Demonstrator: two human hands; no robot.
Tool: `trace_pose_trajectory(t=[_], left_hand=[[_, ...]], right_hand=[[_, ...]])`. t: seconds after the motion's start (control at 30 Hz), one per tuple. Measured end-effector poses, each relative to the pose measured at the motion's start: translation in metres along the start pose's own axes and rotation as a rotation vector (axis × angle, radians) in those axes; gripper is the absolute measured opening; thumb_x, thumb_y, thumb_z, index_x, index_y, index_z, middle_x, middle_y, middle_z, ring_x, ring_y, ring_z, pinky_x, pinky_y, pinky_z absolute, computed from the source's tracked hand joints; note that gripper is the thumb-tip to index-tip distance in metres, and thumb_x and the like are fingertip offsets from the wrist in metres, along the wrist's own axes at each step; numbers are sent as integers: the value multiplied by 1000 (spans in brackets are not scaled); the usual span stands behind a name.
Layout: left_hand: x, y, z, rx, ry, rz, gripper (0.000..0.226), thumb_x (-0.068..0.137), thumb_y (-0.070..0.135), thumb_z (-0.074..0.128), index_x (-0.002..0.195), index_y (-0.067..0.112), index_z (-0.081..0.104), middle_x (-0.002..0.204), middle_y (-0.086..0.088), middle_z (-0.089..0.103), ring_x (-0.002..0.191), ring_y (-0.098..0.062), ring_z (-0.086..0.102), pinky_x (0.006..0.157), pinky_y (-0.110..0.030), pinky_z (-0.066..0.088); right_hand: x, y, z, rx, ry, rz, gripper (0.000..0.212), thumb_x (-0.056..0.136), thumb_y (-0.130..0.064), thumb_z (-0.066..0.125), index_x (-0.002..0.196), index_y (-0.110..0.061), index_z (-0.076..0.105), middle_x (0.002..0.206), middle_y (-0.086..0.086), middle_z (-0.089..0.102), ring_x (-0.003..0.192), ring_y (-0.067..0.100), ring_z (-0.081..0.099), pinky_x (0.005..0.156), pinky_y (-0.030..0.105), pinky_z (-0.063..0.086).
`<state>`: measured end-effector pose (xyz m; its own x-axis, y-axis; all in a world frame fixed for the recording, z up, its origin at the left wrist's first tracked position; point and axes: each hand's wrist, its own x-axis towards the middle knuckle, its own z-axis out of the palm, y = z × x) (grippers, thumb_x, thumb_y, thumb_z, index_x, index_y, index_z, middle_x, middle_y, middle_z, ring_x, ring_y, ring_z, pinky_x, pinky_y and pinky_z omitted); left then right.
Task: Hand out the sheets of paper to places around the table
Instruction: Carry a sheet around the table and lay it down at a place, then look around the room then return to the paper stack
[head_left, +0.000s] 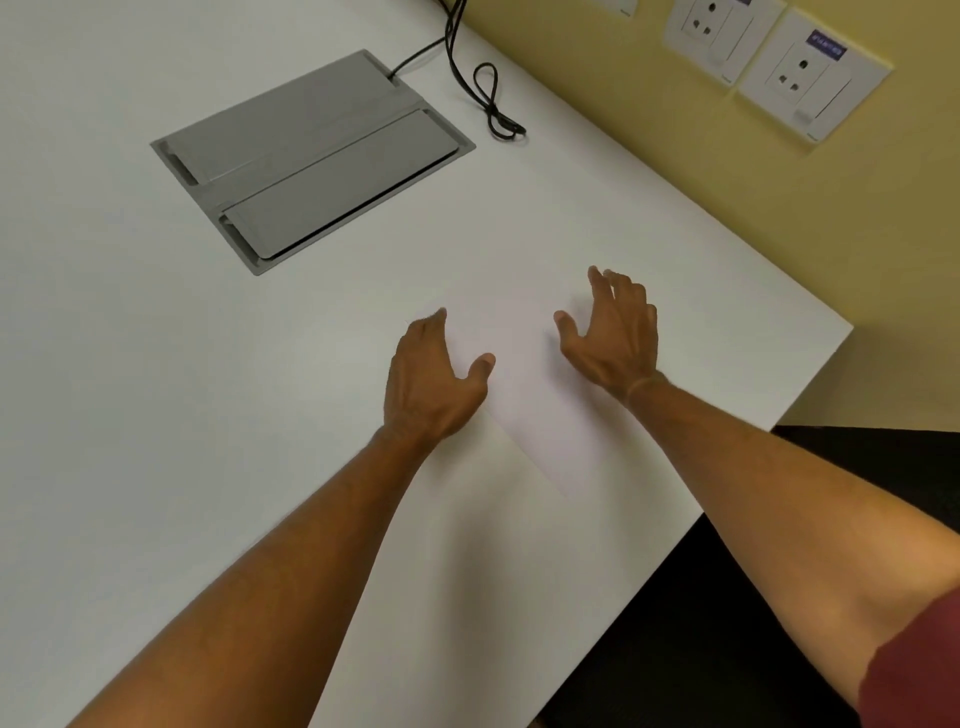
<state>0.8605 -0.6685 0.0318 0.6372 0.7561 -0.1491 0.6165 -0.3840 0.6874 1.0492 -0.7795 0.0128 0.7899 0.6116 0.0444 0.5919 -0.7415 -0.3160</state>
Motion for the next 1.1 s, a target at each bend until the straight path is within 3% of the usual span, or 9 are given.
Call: trace_pose_trajectory(t=[0.13,0.3,0.7,1.1], left_hand=[[1,-4,-21,239,13,160,94,89,59,54,157,16,4,166,-6,5,152,-25,5,120,-41,10],[-9,-7,-52,436,66,264,101,84,73,34,156,16,-8,164,-9,-11,152,-27,-9,119,-38,-7],[-59,1,-144,600,218,333,100,81,79,13,154,17,-15,163,-12,-18,150,-29,-18,122,-47,-7],[-115,25,-214,652,397,328,98,81,79,11,150,19,-25,161,-11,-26,147,-29,-25,118,-46,-16]], right_hand=[[-13,-18,-16,-78,30,-115,83,88,-52,51,154,-11,22,159,17,25,146,34,25,114,50,24],[-33,-43,-41,-155,88,-200,90,86,-61,42,156,-11,15,162,18,18,149,34,18,118,49,18],[-109,-124,-101,-142,203,-346,92,87,-66,34,157,-13,8,164,16,8,151,31,9,121,48,9],[-148,-185,-160,-120,298,-480,91,89,-68,27,157,-13,2,165,13,0,152,27,0,122,49,3]])
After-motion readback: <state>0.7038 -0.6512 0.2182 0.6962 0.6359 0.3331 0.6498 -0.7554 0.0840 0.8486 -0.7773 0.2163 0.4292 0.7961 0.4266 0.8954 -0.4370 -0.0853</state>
